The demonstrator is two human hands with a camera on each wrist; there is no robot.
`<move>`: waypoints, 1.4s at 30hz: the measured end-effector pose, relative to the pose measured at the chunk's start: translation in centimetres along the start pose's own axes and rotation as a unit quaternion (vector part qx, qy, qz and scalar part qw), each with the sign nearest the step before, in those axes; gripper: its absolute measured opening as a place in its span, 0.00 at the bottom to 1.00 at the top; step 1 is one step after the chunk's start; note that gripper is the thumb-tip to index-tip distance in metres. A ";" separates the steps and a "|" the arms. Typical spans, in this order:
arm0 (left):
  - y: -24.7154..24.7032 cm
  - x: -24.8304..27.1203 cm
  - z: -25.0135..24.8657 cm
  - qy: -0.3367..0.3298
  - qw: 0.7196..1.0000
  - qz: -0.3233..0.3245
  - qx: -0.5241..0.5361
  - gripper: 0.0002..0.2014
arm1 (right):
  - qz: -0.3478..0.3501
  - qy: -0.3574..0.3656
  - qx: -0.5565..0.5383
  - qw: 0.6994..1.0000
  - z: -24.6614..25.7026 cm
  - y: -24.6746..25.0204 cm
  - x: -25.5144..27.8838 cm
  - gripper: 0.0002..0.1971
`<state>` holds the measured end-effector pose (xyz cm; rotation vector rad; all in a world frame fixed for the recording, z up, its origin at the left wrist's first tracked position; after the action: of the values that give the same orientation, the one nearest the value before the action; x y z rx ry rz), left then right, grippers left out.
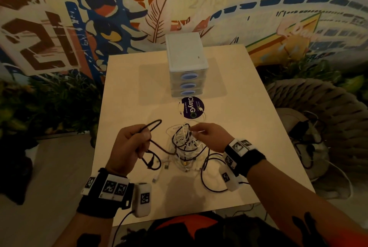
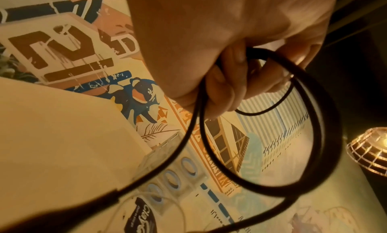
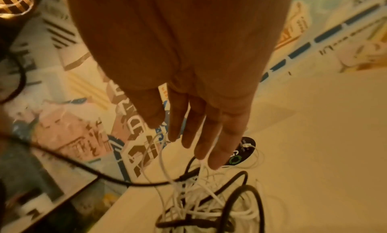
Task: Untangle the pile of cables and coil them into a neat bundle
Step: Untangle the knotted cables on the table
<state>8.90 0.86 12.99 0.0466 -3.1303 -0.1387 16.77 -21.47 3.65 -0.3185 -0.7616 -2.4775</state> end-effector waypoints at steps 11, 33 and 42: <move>-1.3 -1.9 -4.7 -0.059 0.990 -0.033 -0.127 0.12 | 0.035 0.217 -0.081 0.972 9.3 0.6 4.6 0.16; -7.9 -2.0 -6.4 -0.069 0.951 0.155 -0.259 0.06 | 0.027 0.184 0.050 0.981 8.5 4.7 9.3 0.46; -6.1 -1.8 -6.8 -0.087 0.971 0.039 -0.219 0.08 | -0.064 0.192 0.004 0.979 11.0 5.9 9.4 0.09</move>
<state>10.98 -5.75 19.25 -0.0982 -3.1793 -0.8682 12.89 -23.14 18.70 0.2159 -0.6427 -2.5420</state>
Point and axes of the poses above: each hand's wrist, its own x-axis away from the middle knuckle, its own y-axis out of the back of the hand, z = x × y, the point moved 8 cm from there along -x, towards the middle knuckle, and after that the axes turned 11 degrees about -x, right-handed, at the moved point
